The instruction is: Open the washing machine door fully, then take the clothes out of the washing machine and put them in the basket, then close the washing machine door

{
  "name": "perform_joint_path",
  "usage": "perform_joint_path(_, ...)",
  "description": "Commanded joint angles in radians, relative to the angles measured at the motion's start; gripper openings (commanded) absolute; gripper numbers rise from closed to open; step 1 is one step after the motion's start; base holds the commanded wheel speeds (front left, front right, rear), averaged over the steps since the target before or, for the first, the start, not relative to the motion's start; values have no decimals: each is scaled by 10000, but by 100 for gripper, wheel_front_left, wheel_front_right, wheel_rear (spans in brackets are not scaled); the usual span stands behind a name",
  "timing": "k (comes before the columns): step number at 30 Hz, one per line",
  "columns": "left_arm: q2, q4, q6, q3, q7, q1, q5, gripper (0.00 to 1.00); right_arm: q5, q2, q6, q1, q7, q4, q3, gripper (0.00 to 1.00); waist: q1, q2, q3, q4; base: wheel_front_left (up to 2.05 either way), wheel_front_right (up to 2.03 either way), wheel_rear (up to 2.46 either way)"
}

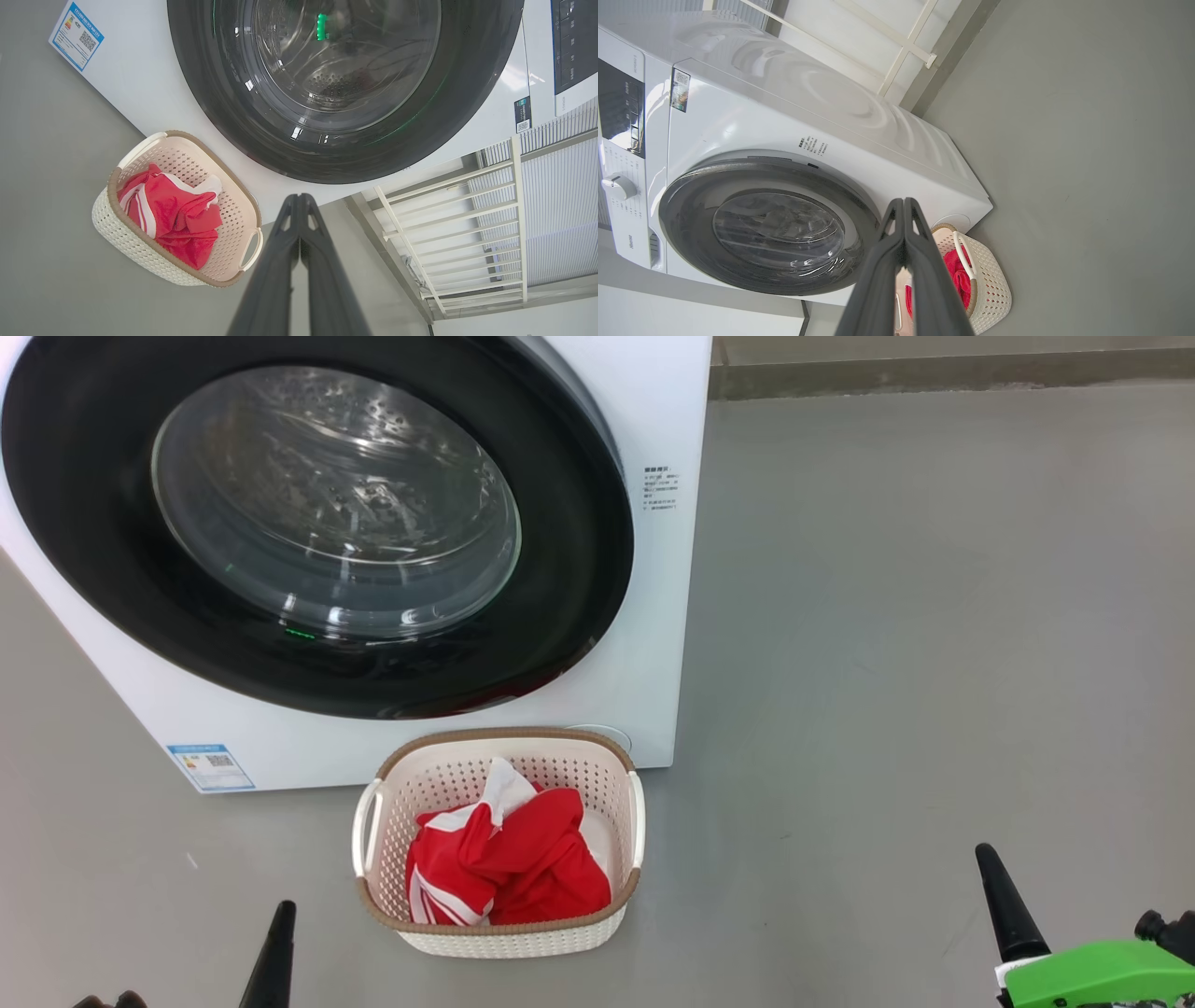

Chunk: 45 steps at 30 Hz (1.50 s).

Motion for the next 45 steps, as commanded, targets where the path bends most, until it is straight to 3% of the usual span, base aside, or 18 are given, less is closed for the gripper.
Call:
perform_joint_path(1, 72, -298, -48, 294, 79, -434, -289, 0, 291, -167, -6, -558, 87, -308, 74, 0, 0, -1, 0, 3, 0, 0, 0)
perform_joint_path(45, -187, -503, -71, 546, 1263, -1016, -4606, 0, 4324, -245, -9, -1525, 1318, -439, -136, 0, 0, -1, 7, 86, 0, 0, 0)
